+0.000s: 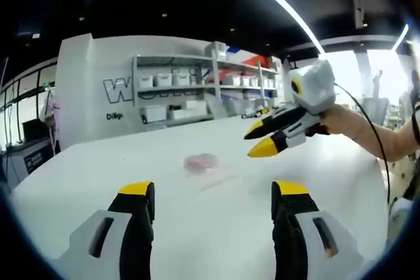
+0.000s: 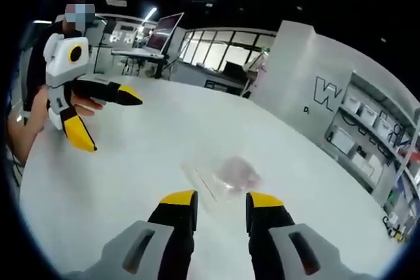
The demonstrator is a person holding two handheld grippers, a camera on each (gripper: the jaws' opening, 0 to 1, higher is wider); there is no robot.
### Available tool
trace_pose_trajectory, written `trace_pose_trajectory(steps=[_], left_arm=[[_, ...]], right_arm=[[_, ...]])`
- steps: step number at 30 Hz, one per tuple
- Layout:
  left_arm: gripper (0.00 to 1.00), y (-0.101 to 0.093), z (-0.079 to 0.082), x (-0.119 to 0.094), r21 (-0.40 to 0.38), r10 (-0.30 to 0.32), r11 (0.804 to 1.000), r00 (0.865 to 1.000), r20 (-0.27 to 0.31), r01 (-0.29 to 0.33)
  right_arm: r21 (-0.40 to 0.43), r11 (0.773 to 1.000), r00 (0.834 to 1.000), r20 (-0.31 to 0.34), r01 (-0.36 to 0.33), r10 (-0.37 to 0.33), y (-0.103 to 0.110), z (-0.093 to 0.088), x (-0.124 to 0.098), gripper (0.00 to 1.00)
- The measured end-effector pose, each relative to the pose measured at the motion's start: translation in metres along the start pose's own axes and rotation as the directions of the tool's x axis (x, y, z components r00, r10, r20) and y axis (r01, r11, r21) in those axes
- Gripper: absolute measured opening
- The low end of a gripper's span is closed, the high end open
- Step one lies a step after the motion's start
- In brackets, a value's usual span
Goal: Open the resealable bag by pulling the two sides of the seal apart until the entire bag opening is separated and visibly accessible.
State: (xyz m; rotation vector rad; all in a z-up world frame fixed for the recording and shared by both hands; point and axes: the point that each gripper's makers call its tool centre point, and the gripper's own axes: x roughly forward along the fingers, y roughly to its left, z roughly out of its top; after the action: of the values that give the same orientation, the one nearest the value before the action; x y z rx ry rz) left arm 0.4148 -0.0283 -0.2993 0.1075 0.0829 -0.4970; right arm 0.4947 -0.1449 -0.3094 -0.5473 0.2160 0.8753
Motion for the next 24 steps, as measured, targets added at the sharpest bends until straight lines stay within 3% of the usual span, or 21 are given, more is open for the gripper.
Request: trace_pose_trajectory(steps=[24], left_arm=[[0.72,-0.0004,0.0007,-0.0003,-0.002,-0.005,1.0,1.0,0.002,0.005]], right_arm=[[-0.019,0.999,1.0,0.0,-0.025,0.025,0.0041,0.0038,0.0083,0.25]])
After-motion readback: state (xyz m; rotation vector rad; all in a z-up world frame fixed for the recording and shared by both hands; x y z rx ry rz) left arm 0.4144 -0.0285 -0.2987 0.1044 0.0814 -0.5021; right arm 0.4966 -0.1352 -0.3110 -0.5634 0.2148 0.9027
